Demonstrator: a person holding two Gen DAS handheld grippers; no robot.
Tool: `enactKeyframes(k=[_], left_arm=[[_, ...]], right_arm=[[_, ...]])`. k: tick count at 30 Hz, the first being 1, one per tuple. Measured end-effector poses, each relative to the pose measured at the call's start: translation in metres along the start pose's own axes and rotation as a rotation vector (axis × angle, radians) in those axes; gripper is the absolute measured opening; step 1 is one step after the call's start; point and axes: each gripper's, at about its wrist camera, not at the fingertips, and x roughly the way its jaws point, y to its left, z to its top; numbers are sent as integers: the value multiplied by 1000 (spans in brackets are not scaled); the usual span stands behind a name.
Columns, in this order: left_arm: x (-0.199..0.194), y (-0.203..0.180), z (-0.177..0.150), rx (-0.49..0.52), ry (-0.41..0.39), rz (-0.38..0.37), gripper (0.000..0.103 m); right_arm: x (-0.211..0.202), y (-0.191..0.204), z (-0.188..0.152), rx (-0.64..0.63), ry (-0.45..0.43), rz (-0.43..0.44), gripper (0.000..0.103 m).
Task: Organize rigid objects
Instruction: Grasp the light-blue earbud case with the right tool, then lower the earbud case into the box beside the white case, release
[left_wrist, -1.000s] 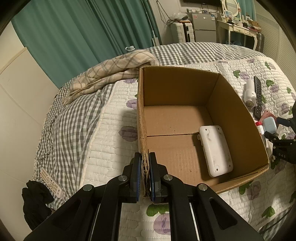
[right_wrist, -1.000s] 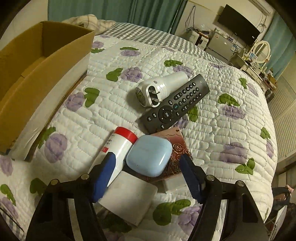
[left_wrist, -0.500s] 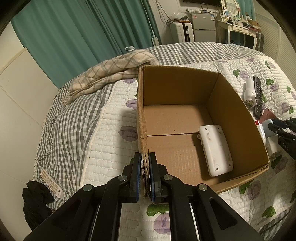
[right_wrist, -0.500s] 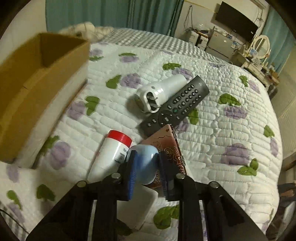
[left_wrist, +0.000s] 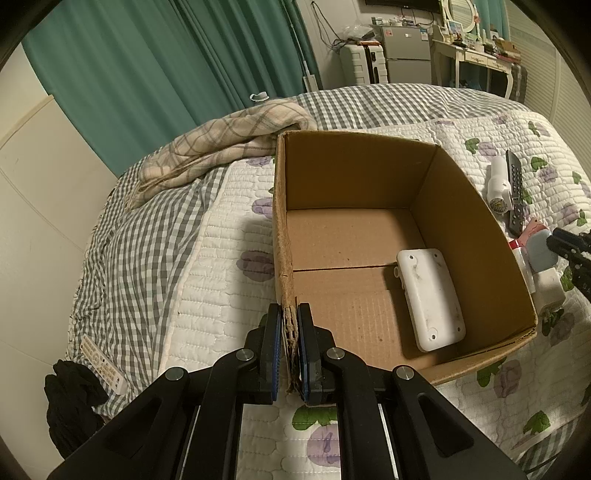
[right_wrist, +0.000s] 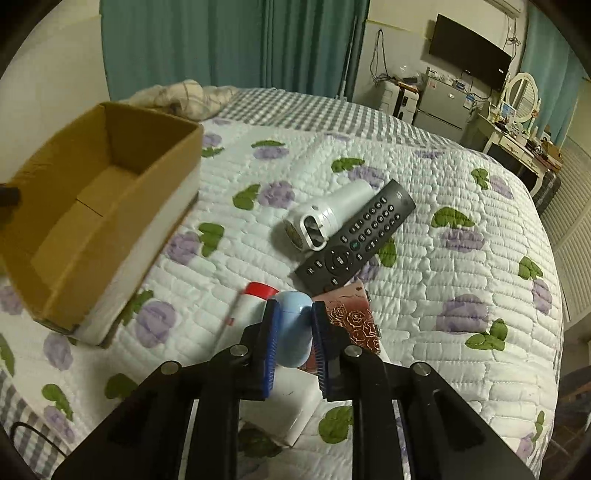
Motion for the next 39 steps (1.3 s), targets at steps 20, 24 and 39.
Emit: enactKeyframes(k=[20, 24, 39], left_arm=[[0, 0, 0, -3, -1, -5, 8], [0, 0, -1, -3, 0, -4, 8], [0, 0, 0, -2, 1, -5, 8]], right_arm=[[-14, 23, 28, -106, -34, 7, 20], [21, 6, 7, -76, 57, -46, 48], [71, 11, 3, -139, 220, -106, 51]])
